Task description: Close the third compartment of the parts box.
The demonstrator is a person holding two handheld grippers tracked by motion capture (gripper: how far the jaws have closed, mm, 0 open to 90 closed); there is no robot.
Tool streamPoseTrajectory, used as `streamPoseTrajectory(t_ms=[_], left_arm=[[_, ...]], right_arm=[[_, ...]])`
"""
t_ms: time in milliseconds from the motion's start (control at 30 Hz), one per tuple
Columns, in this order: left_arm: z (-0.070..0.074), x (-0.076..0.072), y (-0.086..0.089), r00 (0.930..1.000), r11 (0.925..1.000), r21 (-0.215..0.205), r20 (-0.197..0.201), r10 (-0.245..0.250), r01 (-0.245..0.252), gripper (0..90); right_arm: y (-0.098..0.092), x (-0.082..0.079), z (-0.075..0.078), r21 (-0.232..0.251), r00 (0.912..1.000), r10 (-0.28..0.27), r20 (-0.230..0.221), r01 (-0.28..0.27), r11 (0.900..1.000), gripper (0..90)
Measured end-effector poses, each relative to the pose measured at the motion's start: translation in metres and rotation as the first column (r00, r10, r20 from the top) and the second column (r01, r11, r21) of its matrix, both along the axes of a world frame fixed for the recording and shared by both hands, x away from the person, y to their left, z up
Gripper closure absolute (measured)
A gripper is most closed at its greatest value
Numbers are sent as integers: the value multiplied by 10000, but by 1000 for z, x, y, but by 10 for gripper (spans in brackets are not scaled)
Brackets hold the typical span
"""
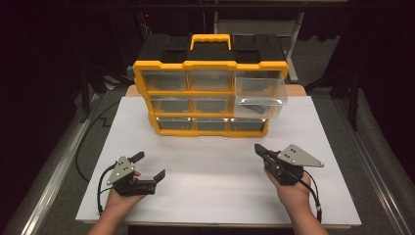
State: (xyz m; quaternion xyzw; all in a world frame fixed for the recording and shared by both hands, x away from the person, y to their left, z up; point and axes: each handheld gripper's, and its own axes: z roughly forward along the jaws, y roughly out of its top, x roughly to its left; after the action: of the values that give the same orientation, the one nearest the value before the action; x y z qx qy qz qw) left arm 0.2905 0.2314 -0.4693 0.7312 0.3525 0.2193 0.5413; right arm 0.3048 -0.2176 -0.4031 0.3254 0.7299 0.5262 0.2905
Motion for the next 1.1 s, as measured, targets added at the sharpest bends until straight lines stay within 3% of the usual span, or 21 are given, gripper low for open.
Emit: streamPoseTrajectory(t_ms=[300,1100], left_arm=[[0,0,-1,10000,9999,-116,49,-14,14,3],[-1,1,-3,10000,9998,-187,16,-82,83,3]], right_arm=[[-3,0,19,51,9988,10,495,-13,10000,900],[4,5,57,407,9937,205,1098,-251,9989,900]])
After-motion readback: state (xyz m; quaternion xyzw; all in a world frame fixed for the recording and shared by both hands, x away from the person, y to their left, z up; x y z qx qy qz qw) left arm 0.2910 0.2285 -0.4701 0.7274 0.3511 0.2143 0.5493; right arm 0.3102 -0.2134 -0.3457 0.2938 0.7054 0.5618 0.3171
